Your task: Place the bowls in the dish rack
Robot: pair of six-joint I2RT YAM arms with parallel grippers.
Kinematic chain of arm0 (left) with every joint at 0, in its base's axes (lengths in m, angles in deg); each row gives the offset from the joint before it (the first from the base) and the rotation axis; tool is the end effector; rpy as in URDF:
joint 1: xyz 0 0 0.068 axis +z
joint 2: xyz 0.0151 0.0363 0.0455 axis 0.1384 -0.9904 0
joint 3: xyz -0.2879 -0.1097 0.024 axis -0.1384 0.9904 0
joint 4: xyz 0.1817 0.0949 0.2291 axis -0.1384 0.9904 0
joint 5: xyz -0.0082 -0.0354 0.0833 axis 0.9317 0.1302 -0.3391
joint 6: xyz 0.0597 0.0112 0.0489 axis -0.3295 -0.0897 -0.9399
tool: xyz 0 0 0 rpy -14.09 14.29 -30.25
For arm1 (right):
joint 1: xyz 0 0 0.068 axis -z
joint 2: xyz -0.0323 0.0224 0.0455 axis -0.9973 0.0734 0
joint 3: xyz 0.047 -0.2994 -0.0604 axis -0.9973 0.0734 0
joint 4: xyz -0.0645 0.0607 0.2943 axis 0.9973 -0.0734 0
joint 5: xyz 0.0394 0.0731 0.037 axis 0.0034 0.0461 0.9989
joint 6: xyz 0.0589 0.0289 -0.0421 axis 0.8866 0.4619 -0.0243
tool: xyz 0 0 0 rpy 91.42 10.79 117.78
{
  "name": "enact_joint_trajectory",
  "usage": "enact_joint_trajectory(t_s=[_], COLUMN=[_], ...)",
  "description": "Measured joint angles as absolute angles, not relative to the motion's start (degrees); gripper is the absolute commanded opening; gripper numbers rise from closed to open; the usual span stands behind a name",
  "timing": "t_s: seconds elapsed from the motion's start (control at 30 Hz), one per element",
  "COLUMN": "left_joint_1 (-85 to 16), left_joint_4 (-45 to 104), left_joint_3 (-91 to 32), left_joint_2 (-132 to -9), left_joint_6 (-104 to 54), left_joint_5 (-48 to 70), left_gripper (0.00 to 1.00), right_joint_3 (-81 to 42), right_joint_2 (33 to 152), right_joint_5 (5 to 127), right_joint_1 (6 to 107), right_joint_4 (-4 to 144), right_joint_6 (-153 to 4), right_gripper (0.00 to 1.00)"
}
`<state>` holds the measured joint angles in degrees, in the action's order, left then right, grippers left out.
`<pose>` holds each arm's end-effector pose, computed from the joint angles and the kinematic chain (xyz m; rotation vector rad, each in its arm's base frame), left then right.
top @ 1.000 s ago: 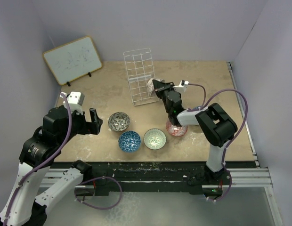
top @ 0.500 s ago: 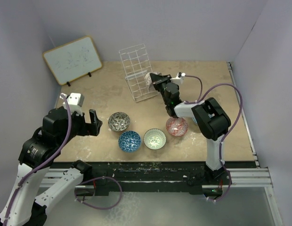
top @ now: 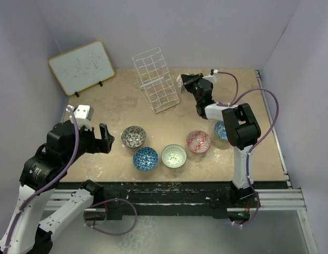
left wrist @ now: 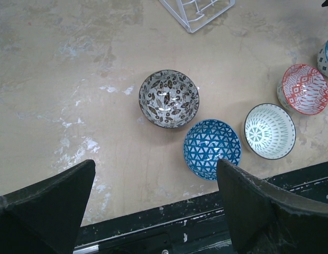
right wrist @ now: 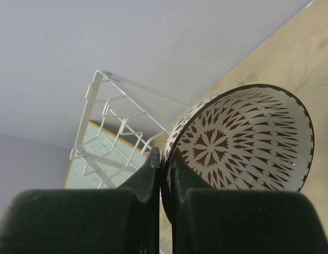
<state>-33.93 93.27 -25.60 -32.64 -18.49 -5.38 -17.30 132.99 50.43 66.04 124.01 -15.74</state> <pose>0.1126 -0.0448 0.4291 0.0565 2.1069 -0.3238 0.5277 0.1797 0.2065 0.7218 1.3983 1.0971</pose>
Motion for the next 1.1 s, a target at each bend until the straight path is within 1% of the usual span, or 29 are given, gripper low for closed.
enact_joint_trajectory(t_s=[0.1,0.23,0.33,0.47,0.57,0.73,0.93,1.1], left_joint_1=[-33.93,-33.93,-33.93,-33.93,-33.93,-33.93,-33.93,-33.93], left_joint_4=[93.23,93.23,93.2,93.16,92.81,92.75,92.75,92.77], left_joint_3=[-25.58,-25.58,-25.58,-25.56,-25.45,-25.45,-25.45,-25.45], left_joint_2=[-32.6,-32.53,-32.53,-32.53,-32.53,-32.56,-32.49,-31.99], left_joint_6=[-18.49,-18.49,-18.49,-18.51,-18.51,-18.55,-18.66,-18.73], left_joint_5=[-5.38,-5.4,-5.38,-5.38,-5.34,-5.14,-5.16,-5.18], left_gripper=[0.99,0.99,0.99,0.99,0.99,0.99,0.99,0.99], right_joint_3=[-15.05,-8.27,-4.29,-1.91,-0.34,-1.84,-4.53,-8.4], right_joint_2=[131.35,126.26,123.14,122.94,123.4,127.42,129.69,131.55], right_joint_5=[50.37,50.21,50.3,49.95,47.48,43.85,38.17,36.31], right_joint_1=[66.09,63.9,61.1,57.69,54.96,52.51,50.2,49.41], right_joint_4=[123.91,125.59,129.35,136.89,141.46,144.74,140.49,139.27], right_joint_6=[-17.31,-18.01,-17.4,-14.63,-12.77,-10.34,-9.05,-7.87], right_gripper=[0.0,0.0,0.0,0.0,0.0,0.0,0.0,0.0])
